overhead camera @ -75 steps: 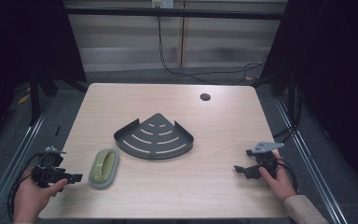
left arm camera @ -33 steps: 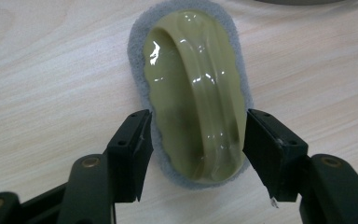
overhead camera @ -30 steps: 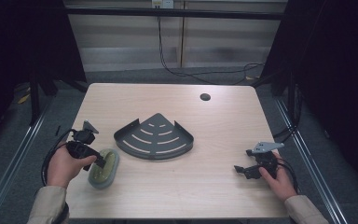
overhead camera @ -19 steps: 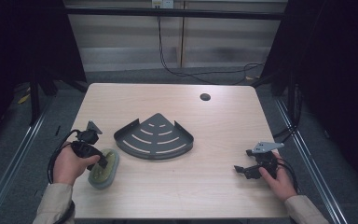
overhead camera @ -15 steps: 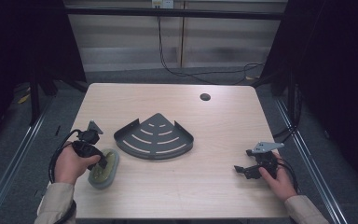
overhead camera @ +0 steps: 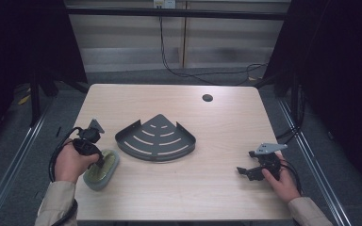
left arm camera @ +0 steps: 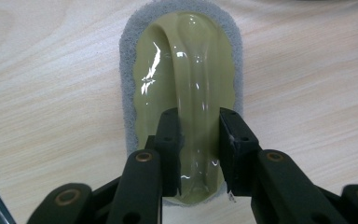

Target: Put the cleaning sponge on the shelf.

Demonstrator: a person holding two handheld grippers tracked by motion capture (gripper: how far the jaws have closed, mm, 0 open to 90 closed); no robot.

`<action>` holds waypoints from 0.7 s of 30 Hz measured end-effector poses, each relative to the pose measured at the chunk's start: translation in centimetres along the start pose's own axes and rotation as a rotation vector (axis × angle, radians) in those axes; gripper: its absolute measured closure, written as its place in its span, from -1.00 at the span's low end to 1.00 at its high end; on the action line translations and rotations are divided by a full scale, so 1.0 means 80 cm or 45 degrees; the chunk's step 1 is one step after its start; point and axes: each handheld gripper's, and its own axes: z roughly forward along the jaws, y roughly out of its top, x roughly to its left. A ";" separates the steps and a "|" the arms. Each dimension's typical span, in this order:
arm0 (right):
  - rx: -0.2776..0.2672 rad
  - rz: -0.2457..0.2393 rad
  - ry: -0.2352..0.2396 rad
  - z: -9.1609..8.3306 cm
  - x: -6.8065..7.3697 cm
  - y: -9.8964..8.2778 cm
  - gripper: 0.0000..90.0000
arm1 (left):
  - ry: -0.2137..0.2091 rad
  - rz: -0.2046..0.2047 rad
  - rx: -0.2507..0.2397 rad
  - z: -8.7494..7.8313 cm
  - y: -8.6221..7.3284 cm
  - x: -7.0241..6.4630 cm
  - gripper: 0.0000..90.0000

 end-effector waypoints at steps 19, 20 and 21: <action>-0.001 0.003 -0.001 0.000 0.000 0.000 -0.75 | -0.035 0.054 0.004 -0.034 0.008 0.005 0.58; -0.001 0.003 0.000 0.000 0.000 0.000 -0.75 | -0.033 0.059 0.008 -0.036 0.009 0.005 0.58; -0.001 0.002 0.000 0.000 0.000 0.000 -0.75 | -0.037 0.051 -0.001 -0.037 0.010 0.004 0.58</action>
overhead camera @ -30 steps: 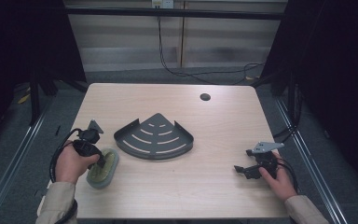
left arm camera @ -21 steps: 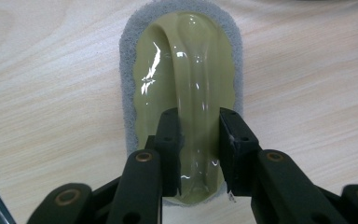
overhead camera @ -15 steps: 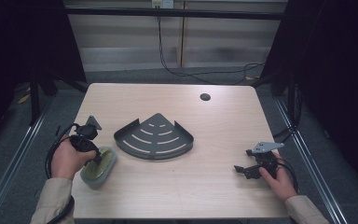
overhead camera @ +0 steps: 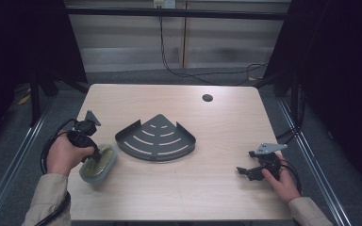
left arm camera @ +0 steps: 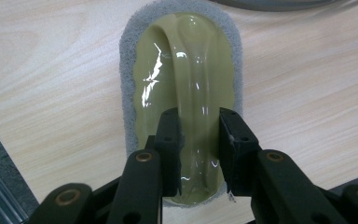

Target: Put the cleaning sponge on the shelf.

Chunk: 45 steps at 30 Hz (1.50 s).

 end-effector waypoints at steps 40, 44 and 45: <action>-0.002 -0.004 0.000 0.000 0.000 0.000 -0.75 | -0.013 0.197 -0.039 -0.051 0.065 -0.028 0.58; -0.002 -0.004 0.000 0.000 0.000 0.000 -0.75 | -0.012 0.218 -0.036 -0.053 0.072 -0.033 0.58; -0.002 -0.001 -0.001 0.000 0.000 0.000 -0.75 | -0.011 0.226 -0.036 -0.054 0.076 -0.036 0.58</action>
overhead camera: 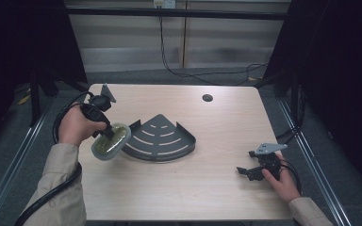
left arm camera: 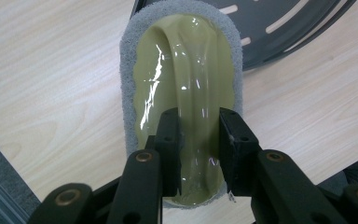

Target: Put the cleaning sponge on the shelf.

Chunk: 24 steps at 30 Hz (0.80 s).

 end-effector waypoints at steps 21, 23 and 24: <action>0.002 -0.003 0.001 0.000 0.000 0.000 -0.75 | 0.004 0.090 0.018 0.014 0.051 -0.013 0.58; 0.002 -0.003 0.001 0.000 0.000 0.000 -0.75 | 0.009 0.096 0.019 0.015 0.053 -0.013 0.58; 0.002 -0.004 0.002 0.000 0.000 0.000 -0.75 | 0.007 0.102 0.018 0.016 0.057 -0.014 0.58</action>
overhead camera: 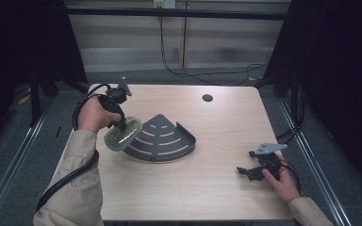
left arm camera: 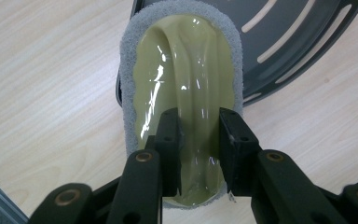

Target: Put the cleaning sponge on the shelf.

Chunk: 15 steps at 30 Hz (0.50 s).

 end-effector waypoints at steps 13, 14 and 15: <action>0.000 0.002 0.000 0.000 0.000 0.000 -0.75 | 0.000 0.049 -0.007 0.010 0.027 -0.003 0.58; 0.000 0.001 0.000 0.000 0.000 0.000 -0.75 | 0.000 0.052 -0.005 0.011 0.028 -0.003 0.58; 0.000 0.001 0.000 0.000 0.000 0.000 -0.75 | 0.000 0.052 -0.005 0.011 0.028 -0.003 0.58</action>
